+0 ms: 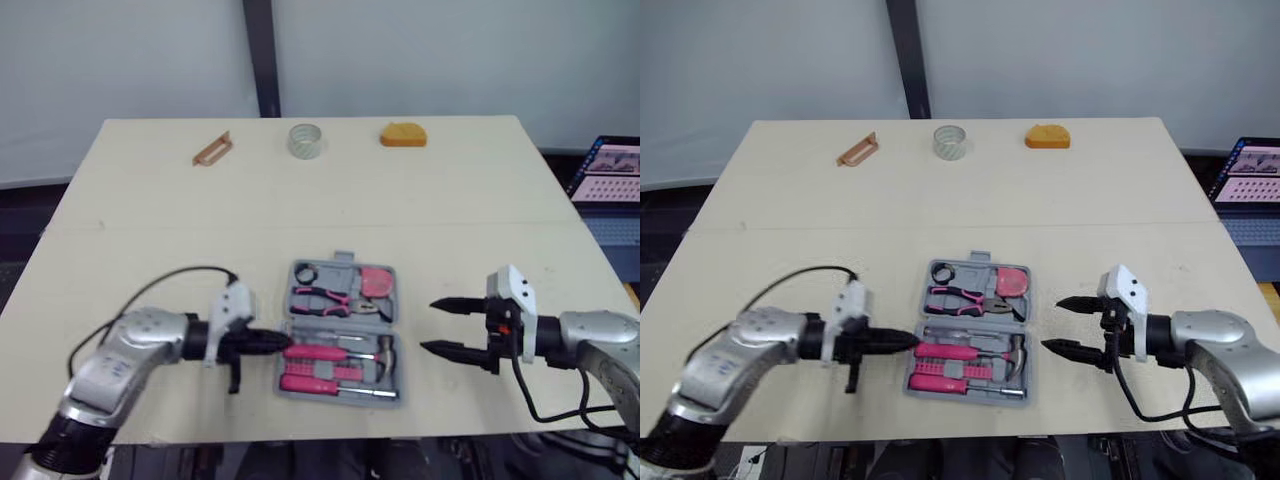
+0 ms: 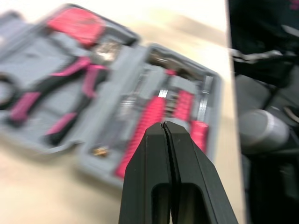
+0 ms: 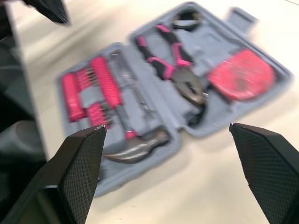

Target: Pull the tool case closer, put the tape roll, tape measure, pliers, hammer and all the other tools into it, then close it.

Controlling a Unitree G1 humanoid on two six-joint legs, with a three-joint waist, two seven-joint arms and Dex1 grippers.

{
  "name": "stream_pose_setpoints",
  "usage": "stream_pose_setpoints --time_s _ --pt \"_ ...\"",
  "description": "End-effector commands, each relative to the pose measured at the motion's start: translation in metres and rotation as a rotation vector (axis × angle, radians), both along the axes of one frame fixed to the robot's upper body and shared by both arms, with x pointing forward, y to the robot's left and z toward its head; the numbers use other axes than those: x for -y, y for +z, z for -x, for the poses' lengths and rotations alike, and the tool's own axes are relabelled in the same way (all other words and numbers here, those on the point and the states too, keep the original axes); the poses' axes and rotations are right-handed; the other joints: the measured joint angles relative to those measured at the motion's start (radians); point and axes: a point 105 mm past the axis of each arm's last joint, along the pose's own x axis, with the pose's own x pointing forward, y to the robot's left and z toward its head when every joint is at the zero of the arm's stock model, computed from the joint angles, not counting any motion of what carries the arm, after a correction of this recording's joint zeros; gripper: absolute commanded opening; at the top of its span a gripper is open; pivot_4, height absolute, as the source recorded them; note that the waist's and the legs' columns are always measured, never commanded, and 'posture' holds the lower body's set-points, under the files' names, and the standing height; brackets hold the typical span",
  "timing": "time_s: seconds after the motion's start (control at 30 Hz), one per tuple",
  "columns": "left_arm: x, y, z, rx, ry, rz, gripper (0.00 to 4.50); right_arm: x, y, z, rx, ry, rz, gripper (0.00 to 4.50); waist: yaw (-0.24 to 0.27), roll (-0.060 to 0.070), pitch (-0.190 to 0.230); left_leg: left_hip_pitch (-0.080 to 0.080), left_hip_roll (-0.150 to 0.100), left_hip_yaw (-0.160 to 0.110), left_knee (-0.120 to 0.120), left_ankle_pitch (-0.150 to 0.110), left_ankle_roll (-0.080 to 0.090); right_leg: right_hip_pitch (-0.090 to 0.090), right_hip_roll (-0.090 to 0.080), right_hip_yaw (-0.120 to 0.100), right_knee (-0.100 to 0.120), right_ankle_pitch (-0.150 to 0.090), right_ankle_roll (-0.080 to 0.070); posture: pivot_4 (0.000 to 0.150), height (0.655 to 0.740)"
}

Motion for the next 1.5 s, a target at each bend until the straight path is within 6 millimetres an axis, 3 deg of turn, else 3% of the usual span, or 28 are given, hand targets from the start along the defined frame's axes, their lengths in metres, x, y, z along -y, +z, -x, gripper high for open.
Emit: stream_pose_setpoints --time_s 0.03,0.13,0.23,0.53,0.7,1.07,1.5 --pt "-0.037 -0.012 -0.021 0.028 0.19 -0.045 0.0 0.007 -0.01 -0.012 0.051 -0.092 0.027 3.19 -0.002 0.0 0.0 0.0 0.0 0.0 -0.001 0.0 0.0 0.0 0.0 0.0 0.0 0.0 0.0 0.15 0.74" --pt "-0.05 -0.034 -0.033 0.033 0.265 -0.067 0.0 0.003 -0.027 -0.017 0.043 -0.116 0.049 1.64 -0.004 0.0 0.0 0.001 0.0 0.002 -0.002 0.0 0.0 0.0 0.0 0.0 0.0 0.0 0.0 0.15 0.74" --pt "-0.041 -0.048 -0.038 0.025 0.264 -0.056 0.0 -0.005 -0.035 -0.024 0.048 -0.124 0.07 0.08 -0.003 0.0 0.0 0.001 0.0 0.003 -0.002 0.0 0.0 -0.001 0.0 0.0 -0.001 0.0 0.0 0.15 0.74" --pt "0.009 -0.067 -0.034 -0.018 0.17 0.015 0.0 -0.025 -0.054 -0.015 -0.002 -0.062 0.12 0.02 -0.004 0.0 0.0 0.001 0.0 0.003 -0.002 0.0 0.0 -0.001 0.0 0.0 0.0 0.0 0.0 0.15 0.74" --pt "0.024 -0.071 -0.033 -0.02 0.146 0.023 0.0 -0.03 -0.061 -0.01 -0.016 -0.045 0.14 0.02 -0.002 0.0 0.0 0.001 0.0 0.003 -0.002 0.0 0.0 -0.001 0.0 0.0 0.0 0.0 0.0 0.15 0.74" --pt "0.032 -0.078 -0.026 -0.03 0.126 0.01 0.0 -0.051 -0.06 -0.02 -0.007 -0.024 0.1 0.02 -0.004 0.001 0.0 0.001 0.0 0.003 -0.002 0.0 0.0 -0.001 0.0 0.0 0.0 0.0 0.0 0.15 0.74" --pt "0.021 -0.088 -0.004 -0.084 0.129 -0.024 0.0 -0.057 -0.066 0.001 -0.077 0.048 0.101 0.02 -0.004 0.001 0.0 0.002 0.0 0.003 -0.003 0.0 0.0 -0.001 0.0 0.0 0.0 0.0 0.0 0.15 0.74"
